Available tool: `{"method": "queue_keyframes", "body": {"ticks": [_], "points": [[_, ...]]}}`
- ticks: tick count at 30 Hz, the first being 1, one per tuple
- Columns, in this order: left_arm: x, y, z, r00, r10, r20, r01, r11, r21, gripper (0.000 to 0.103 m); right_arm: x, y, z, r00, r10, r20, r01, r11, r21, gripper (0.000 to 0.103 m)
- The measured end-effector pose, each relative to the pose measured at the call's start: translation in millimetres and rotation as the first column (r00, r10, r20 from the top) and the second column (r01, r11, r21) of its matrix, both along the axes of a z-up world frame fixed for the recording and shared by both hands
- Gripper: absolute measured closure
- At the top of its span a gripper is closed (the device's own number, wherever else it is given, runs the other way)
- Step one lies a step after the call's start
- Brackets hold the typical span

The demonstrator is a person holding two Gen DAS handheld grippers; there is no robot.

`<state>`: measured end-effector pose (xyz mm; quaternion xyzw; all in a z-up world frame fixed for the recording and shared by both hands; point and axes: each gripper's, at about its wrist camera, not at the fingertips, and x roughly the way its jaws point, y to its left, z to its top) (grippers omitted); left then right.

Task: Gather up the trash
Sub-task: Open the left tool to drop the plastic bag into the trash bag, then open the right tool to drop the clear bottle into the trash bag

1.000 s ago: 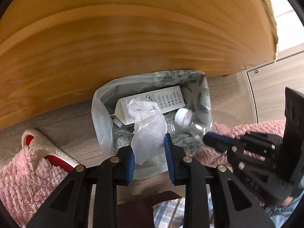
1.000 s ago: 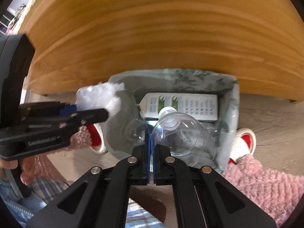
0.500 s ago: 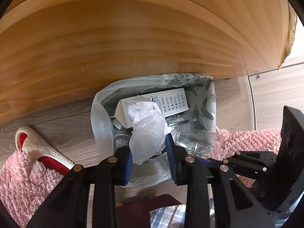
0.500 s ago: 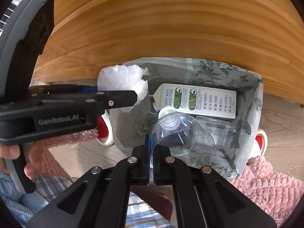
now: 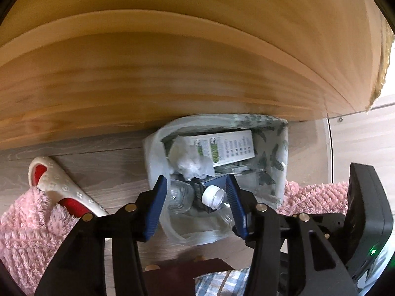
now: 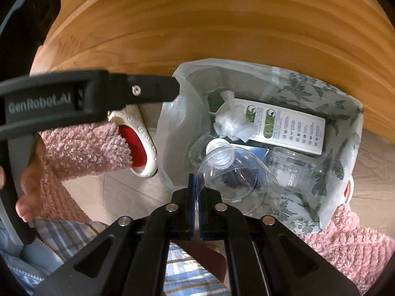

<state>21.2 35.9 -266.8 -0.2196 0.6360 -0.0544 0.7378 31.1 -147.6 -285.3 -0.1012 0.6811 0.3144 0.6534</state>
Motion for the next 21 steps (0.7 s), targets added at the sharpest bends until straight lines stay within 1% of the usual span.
{"method": "queue_keyframes", "body": {"ticks": [5,8,12,15,19,21], "points": [[-7.0,9.4,1.4,1.0,0.026,-0.016,-0.025,0.999,0.019,0.055,-2.6,10.5,-6.4,1.0,0.022,-0.014,-0.022,1.0,-0.019,0.101],[-10.3,11.8,3.1,1.0,0.027,-0.012,-0.027,0.998,0.05,0.051,-3.6,16.3,-13.4,0.999,0.04,-0.026,-0.041,0.998,-0.039,0.101],[-14.9,19.9,5.7,0.999,0.038,-0.013,-0.037,0.996,0.081,0.039,-5.1,25.3,-23.6,0.997,0.065,-0.04,-0.067,0.995,-0.07,0.101],[-16.4,25.4,4.4,0.999,0.041,-0.023,-0.037,0.988,0.151,0.033,-5.1,32.0,-30.6,0.996,0.076,-0.046,-0.08,0.992,-0.094,0.101],[-20.4,36.4,-1.7,0.997,0.065,-0.052,-0.053,0.977,0.209,0.018,-6.1,39.4,-35.9,0.995,0.085,-0.042,-0.09,0.989,-0.114,0.101],[-23.4,42.4,-4.1,0.995,0.08,-0.06,-0.064,0.97,0.234,0.012,-6.2,40.9,-38.6,0.995,0.084,-0.047,-0.089,0.989,-0.12,0.101]]}}
